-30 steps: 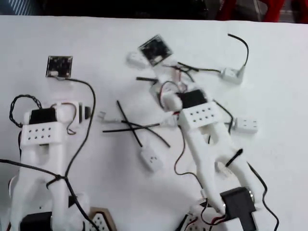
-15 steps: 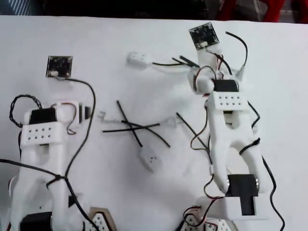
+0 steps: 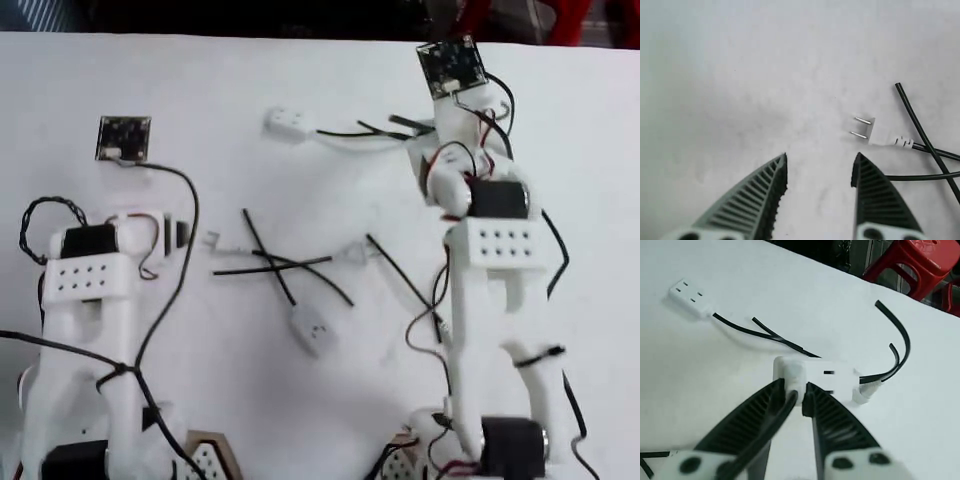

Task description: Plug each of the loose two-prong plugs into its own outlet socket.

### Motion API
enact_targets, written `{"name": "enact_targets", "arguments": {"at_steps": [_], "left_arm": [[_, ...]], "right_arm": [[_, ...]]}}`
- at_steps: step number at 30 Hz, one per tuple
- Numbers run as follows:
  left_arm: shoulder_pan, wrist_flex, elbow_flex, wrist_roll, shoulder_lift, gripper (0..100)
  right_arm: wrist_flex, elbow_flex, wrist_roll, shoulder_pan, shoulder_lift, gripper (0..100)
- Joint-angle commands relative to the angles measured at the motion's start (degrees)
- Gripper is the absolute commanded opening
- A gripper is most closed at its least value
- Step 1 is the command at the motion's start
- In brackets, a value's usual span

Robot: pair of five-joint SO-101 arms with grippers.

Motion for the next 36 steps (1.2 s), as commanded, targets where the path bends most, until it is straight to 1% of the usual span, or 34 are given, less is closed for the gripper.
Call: {"name": "enact_targets", "arguments": {"at_steps": [1, 5, 8, 12, 15, 17, 19, 20, 23, 26, 28, 33, 36], "left_arm": [[-0.2, -1.2, -0.2, 0.5, -1.9, 21], [-0.2, -1.2, -0.1, 0.5, -1.9, 21], [-0.2, -3.7, 1.7, 0.5, -1.9, 21], [-0.3, -8.2, 4.4, 0.5, -2.1, 22], [-0.3, -8.6, 4.7, 0.5, -2.2, 22], [-0.2, -8.6, 4.8, 0.5, -2.1, 22], [-0.2, -8.6, 4.8, 0.5, -2.0, 22], [-0.2, -8.6, 4.8, 0.5, -1.9, 22], [-0.2, -8.6, 4.9, 0.5, -1.9, 22], [-0.2, -8.6, 4.9, 0.5, -1.9, 22], [-0.2, -8.6, 4.9, 0.5, -1.9, 22], [-0.2, -8.5, 4.9, 0.5, -1.9, 22], [-0.2, -8.4, 5.0, 0.5, -1.9, 22]], "right_arm": [[1.9, -3.1, 0.2, 0.9, -5.9, 1.9], [2.2, -2.7, 0.2, 1.1, -5.4, 2.0], [1.7, -3.1, 0.2, 1.3, 0.3, 2.1], [-5.2, -3.3, 0.2, 1.3, 11.6, 2.1], [-12.5, -3.4, 0.3, 1.1, 19.6, 2.1], [-14.9, -5.3, 0.3, 0.9, 24.8, 2.2], [-13.6, -9.4, 0.2, 0.9, 29.8, 4.2], [-11.8, -11.8, 0.0, 0.9, 31.9, 7.0], [-3.6, -20.4, -4.3, 0.7, 36.4, 16.3], [5.1, -29.5, -6.7, -0.8, 37.8, 18.0], [8.3, -34.5, -7.0, -3.2, 38.2, 18.0], [9.1, -39.0, -6.7, -11.2, 38.5, 18.3], [5.8, -39.1, -6.6, -15.4, 40.4, 18.3]]}}
